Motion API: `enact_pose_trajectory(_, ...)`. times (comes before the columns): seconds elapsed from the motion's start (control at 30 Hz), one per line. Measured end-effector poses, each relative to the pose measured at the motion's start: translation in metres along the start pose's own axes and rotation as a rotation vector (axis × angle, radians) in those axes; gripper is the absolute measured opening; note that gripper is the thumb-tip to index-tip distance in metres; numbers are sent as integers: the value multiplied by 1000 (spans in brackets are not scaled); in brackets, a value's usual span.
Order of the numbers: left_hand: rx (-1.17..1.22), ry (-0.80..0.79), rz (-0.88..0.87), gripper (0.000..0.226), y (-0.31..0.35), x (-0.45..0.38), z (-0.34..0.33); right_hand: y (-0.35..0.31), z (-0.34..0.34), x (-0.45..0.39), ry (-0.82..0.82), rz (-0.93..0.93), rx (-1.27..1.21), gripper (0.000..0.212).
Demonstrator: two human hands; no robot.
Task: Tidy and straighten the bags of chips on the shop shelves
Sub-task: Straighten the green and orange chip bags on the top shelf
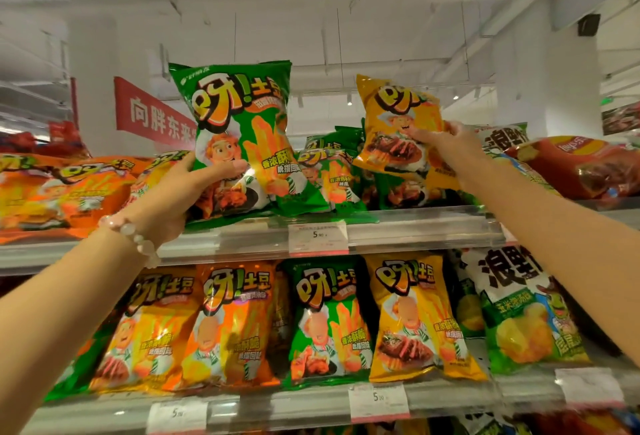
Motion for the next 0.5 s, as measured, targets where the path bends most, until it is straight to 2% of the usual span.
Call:
enact_pose_trajectory(0.1, -2, 32, 11, 83, 1, 10, 27, -21, -25, 5, -30, 70, 1, 40)
enact_pose_trajectory(0.2, -14, 55, 12, 92, 1, 21, 52, -38, -65, 8, -62, 122, 49, 49)
enact_pose_trajectory(0.37, -54, 62, 31, 99, -2, 40, 93, -50, -134, 6, -94, 165, 127, 42)
enact_pose_trajectory(0.5, -73, 69, 55, 93, -8, 58, 124, -52, -184, 7, -103, 160, 253, 77)
Point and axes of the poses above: each hand's wrist, its own x-axis away from the middle knuckle, its own z-axis out of the back of the hand, y = z × x, the point moved 9 cm from there along -x, towards the middle knuckle, and after that the axes turned 11 degrees about -y, right-handed, at the moved point
